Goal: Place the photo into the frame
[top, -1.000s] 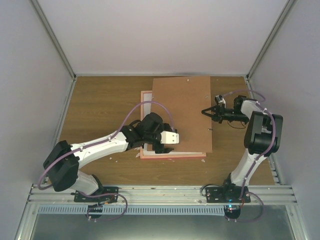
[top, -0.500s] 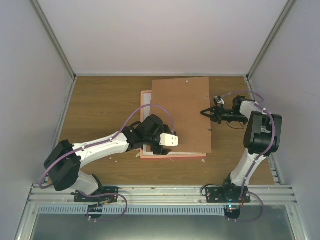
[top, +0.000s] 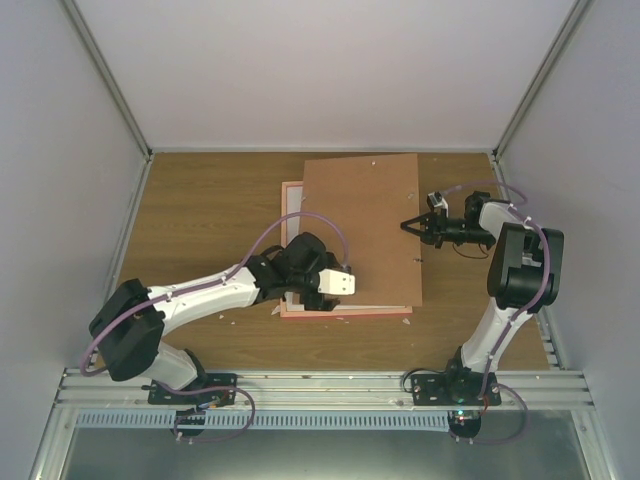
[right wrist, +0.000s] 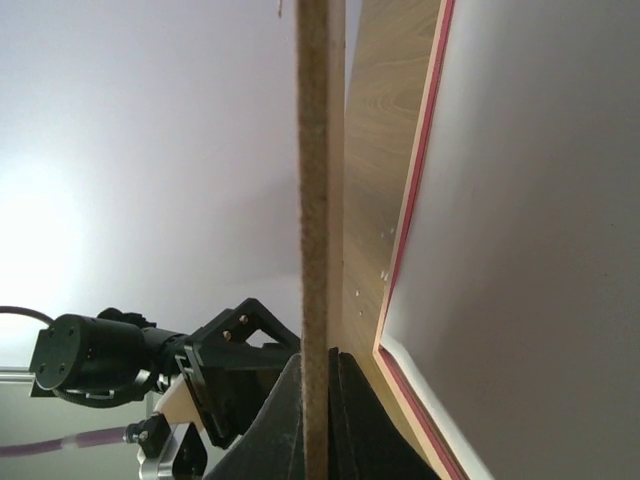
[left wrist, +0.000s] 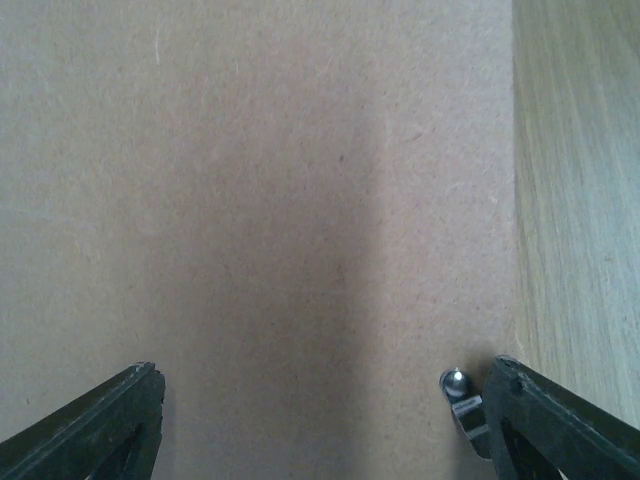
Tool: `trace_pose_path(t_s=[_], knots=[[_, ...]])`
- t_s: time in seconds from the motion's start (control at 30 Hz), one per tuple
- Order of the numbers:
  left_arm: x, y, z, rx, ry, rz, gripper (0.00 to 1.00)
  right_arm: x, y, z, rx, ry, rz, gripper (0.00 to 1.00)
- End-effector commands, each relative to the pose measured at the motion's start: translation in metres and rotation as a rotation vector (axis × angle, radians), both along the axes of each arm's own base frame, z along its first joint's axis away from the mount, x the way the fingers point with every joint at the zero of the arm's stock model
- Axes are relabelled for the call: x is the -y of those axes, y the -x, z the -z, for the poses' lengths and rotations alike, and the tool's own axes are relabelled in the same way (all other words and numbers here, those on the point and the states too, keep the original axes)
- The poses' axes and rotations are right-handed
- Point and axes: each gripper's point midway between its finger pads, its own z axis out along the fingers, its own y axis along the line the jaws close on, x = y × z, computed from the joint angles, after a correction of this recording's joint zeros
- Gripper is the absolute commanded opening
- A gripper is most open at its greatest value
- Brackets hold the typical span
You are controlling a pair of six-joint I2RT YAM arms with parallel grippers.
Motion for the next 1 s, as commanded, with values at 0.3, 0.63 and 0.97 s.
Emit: trace_pose_path(t_s=[0.3,0.63,0.97], knots=[[-0.031,-0.036,-0.025,0.049,0.036,-0.039,0.85,-0.006,0.003,-0.024,0.047,-0.076,-0.01,0.01],[0.063,-0.023,-0.103,-0.104,0.275,0.262,0.87,-0.02,0.001,-0.024,0.037,-0.084,-0.051,0.01],[0.144,-0.029,-0.089,-0.191,0.259,0.362,0.86,-0.026,-0.001,-0.022,0.021,-0.074,-0.064,0.01]])
